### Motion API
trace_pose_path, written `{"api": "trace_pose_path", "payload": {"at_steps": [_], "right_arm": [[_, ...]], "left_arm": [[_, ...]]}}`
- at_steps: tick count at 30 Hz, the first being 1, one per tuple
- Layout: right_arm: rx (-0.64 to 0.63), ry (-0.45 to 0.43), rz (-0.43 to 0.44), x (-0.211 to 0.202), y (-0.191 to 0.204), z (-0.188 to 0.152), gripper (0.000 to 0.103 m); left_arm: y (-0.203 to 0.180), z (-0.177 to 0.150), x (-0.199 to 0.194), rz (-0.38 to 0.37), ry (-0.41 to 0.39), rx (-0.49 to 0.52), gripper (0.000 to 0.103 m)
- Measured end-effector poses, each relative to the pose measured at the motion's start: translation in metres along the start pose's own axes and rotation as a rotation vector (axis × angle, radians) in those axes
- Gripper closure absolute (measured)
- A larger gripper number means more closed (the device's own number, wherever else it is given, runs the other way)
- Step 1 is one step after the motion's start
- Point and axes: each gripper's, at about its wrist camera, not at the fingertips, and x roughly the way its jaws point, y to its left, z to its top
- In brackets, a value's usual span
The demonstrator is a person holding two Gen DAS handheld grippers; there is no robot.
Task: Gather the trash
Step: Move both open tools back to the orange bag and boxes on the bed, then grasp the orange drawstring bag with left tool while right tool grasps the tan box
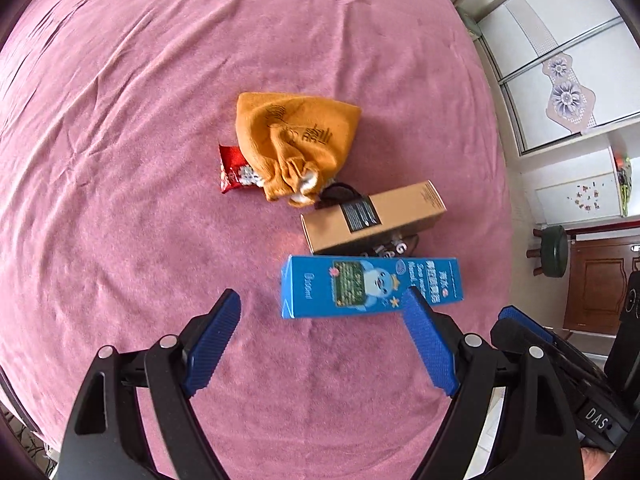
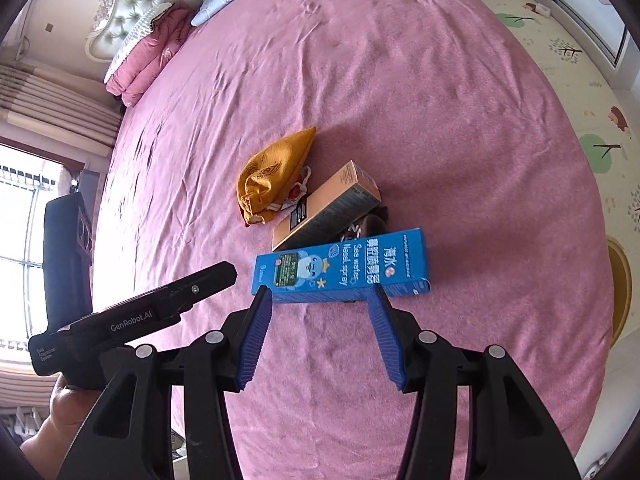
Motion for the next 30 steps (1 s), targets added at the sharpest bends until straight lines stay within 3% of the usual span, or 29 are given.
{"api": "trace_pose_path", "payload": {"at_steps": [6,17,30], "right_arm": [[0.011,0.030,0.007,0.025,0.002,0.021,0.053],[0.045,0.077,-0.006,0.055,-0.008,0.040,0.053],[0.078,0.102,-0.008,0.075,-0.016,0.052,0.053]], "left_arm": [[0.016,0.033,0.023,0.007,0.019,-0.062,0.021],[0.023,0.079,0.072,0.071,0.059,-0.066,0.021],[0.017,0.099,0.106,0.068,0.122,-0.043,0.014]]}}
